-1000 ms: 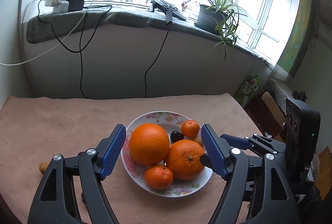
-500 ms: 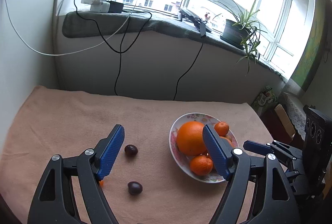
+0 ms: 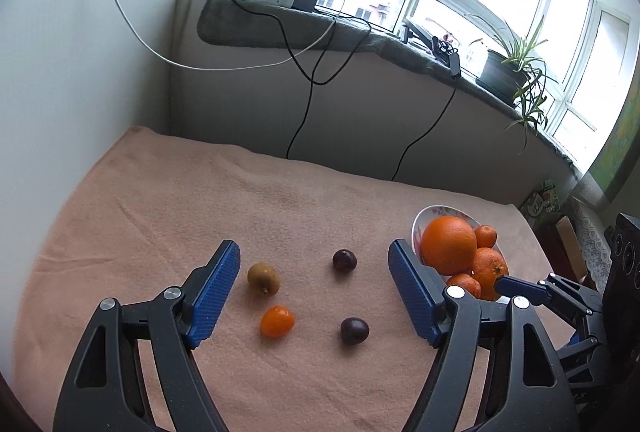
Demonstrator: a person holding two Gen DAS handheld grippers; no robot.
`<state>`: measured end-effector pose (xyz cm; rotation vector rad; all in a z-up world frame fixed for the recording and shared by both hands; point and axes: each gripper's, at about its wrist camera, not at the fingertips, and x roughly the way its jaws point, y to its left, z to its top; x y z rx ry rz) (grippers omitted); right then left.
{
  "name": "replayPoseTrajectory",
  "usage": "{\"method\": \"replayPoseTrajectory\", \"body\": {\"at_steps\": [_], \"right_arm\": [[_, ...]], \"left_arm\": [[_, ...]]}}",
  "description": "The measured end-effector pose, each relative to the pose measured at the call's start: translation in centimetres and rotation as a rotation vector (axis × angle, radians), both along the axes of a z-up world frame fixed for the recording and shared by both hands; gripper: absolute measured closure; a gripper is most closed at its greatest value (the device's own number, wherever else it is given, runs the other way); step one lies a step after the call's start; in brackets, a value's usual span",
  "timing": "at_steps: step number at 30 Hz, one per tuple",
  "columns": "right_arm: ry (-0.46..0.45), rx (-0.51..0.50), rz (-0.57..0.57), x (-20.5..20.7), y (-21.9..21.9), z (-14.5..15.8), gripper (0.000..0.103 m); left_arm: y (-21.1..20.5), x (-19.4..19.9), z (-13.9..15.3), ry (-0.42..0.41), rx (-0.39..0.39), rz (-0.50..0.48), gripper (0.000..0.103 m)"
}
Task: Organize fruits
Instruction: 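Move the left gripper to a small tangerine while the right moves to a dark plum, then close the left gripper on the small tangerine while the right closes on the dark plum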
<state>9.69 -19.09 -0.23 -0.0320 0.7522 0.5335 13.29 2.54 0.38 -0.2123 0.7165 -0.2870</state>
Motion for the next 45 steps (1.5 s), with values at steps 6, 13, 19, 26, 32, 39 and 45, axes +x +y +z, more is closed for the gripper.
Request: {"method": "replayPoseTrajectory", "body": {"at_steps": [6,13,19,26,32,39,45], "right_arm": [[0.024,-0.015,0.043,0.4,2.3,-1.1,0.032],[0.057,-0.021,0.085,1.0,4.6,-2.3,0.032],[0.088,-0.040,0.107,1.8,6.2,-3.4,0.032],[0.114,-0.073,0.125,2.5,7.7,-4.7,0.040],[0.128,-0.098,0.118,3.6,8.4,-5.7,0.045],[0.151,-0.115,0.114,4.4,8.9,-6.7,0.056],[0.159,-0.129,0.112,4.8,9.4,-7.3,0.062]], "left_arm": [[1.3,-0.4,-2.1,0.045,-0.012,0.002,0.037],[2.0,-0.5,-4.5,0.111,-0.035,-0.011,0.052],[2.2,-0.3,-5.6,0.143,-0.047,-0.021,0.061],[2.3,-0.2,-6.5,0.165,-0.041,-0.034,0.066],[2.0,-0.1,-6.6,0.169,-0.031,-0.041,0.068],[1.4,0.3,-7.0,0.173,-0.003,-0.056,0.071],[1.1,0.4,-7.5,0.182,0.013,-0.063,0.074]]}}
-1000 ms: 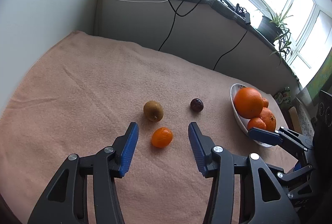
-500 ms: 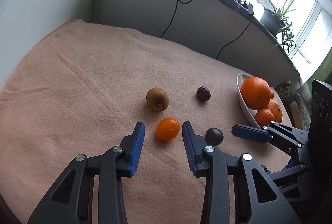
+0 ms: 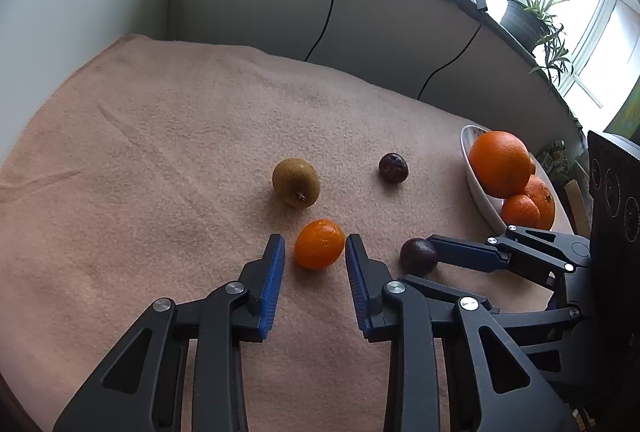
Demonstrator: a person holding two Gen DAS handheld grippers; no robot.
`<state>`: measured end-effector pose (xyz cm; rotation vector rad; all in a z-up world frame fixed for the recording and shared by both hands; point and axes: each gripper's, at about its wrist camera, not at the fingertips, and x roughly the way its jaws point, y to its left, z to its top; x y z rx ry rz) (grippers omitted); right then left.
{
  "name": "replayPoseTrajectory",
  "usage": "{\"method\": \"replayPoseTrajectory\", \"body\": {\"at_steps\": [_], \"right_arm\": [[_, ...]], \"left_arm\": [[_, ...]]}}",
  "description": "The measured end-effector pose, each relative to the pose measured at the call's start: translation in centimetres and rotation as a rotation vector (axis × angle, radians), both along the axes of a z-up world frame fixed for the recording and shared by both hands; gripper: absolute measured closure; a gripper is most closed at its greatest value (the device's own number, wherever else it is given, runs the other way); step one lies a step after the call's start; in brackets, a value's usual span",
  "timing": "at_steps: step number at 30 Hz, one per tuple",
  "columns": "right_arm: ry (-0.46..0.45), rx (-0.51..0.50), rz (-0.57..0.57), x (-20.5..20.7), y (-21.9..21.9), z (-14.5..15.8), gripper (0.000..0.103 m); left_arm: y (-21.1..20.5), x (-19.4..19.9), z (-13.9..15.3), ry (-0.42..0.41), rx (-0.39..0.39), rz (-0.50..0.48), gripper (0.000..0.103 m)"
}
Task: Organize fruits
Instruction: 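Close the left gripper on the small tangerine while the right closes on the dark plum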
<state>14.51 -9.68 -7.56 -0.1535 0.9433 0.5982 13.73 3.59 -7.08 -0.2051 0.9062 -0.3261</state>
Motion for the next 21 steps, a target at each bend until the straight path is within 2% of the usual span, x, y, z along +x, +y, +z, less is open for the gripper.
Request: {"method": "replayPoseTrajectory", "body": {"at_steps": [4,8,21], "right_arm": [[-0.005,-0.008,-0.001,0.27,0.28,-0.14,0.066],[-0.018,-0.027,-0.004,0.25,0.53,-0.12,0.075],[-0.016,0.001,-0.010,-0.15,-0.35,0.47,0.077]], "left_arm": [[-0.17,0.09,-0.11,0.002,0.013,-0.007,0.076],[-0.64,0.06,-0.13,-0.005,0.037,-0.015,0.079],[-0.63,-0.02,0.09,-0.012,0.032,-0.008,0.080]]}}
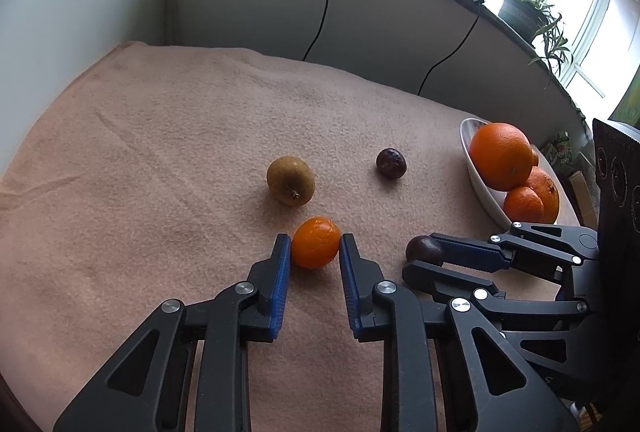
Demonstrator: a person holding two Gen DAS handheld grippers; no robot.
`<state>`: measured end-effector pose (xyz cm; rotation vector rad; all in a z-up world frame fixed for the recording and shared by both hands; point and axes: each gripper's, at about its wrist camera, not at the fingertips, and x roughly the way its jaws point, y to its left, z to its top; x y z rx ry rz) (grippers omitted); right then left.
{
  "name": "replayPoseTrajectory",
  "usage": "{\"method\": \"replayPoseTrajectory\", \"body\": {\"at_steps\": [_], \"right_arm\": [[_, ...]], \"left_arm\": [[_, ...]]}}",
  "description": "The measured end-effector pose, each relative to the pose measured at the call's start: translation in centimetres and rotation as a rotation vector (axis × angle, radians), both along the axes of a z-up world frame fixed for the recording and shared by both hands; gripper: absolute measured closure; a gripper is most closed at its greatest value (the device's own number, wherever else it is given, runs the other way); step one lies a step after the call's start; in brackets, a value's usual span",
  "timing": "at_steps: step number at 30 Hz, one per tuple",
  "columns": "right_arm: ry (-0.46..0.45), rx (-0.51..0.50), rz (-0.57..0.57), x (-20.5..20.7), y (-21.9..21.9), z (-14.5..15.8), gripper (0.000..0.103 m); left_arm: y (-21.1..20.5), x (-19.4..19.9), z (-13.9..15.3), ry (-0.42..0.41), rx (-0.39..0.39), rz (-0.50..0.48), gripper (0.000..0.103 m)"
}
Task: Organize fruits
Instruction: 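Close the left gripper on the small tangerine while the right closes on the dark plum, then carry the tangerine with the left gripper while the right carries the plum over the plate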
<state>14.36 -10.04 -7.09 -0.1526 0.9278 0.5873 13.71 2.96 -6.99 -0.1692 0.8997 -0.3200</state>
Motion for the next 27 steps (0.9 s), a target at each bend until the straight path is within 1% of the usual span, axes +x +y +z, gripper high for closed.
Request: {"method": "replayPoseTrajectory", "body": {"at_steps": [6,15,27], "right_arm": [[-0.004,0.030,-0.009,-0.5,-0.8,0.6,0.077],[-0.036,0.082,-0.023,-1.9,-3.4,2.8,0.077],[-0.105,0.140,-0.098,-3.0,-8.8,5.9,0.077]], "left_arm": [[-0.1,-0.4,0.5,-0.012,-0.015,0.001,0.080],[-0.7,-1.1,2.1,-0.046,-0.040,-0.011,0.080],[-4.4,-1.0,4.5,-0.091,-0.057,-0.070,0.080]]}}
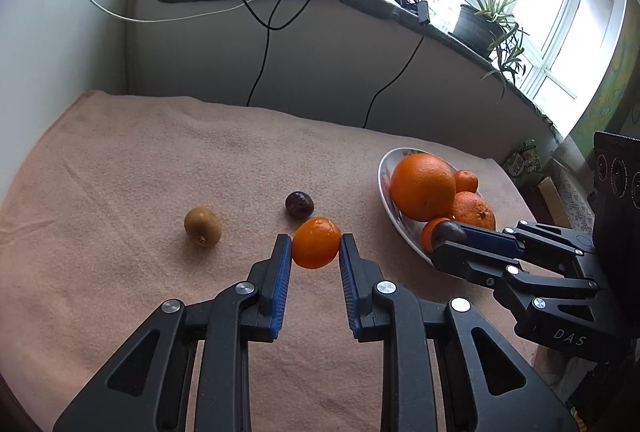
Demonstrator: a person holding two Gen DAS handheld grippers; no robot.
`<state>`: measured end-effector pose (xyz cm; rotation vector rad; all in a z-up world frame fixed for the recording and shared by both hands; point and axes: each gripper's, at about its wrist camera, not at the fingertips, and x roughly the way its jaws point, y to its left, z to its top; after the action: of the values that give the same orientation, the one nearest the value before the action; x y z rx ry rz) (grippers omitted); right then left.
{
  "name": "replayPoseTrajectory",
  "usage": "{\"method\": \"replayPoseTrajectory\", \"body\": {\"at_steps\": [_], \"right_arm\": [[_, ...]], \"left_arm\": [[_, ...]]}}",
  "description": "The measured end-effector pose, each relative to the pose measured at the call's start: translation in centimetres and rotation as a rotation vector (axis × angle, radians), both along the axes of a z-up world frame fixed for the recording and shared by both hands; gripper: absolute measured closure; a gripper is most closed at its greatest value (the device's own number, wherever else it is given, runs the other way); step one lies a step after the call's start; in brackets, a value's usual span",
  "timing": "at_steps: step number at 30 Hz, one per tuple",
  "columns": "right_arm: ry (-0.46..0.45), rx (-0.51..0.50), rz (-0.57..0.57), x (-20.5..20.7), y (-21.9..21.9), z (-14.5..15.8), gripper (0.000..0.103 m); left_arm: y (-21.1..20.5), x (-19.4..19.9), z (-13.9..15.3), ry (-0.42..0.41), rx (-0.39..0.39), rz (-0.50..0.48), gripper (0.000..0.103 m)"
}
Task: Organize fruits
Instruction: 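Carry the tangerine with the left gripper while the right carries the plum over the plate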
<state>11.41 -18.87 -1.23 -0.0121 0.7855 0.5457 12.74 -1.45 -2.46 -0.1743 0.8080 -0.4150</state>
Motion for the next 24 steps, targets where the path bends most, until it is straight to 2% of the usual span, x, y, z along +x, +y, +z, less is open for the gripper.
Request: {"method": "replayPoseTrajectory", "body": {"at_steps": [11,24], "right_arm": [[-0.026,0.036,-0.094,0.9,-5.3,0.8,0.077],[-0.011,0.076,-0.174,3.1,-10.2,0.5,0.077]], "left_arm": [[-4.0,0.3,1.4,-0.029,-0.010,-0.067,0.080],[-8.6,0.5,2.5,-0.044,-0.005,-0.150,0.080]]}}
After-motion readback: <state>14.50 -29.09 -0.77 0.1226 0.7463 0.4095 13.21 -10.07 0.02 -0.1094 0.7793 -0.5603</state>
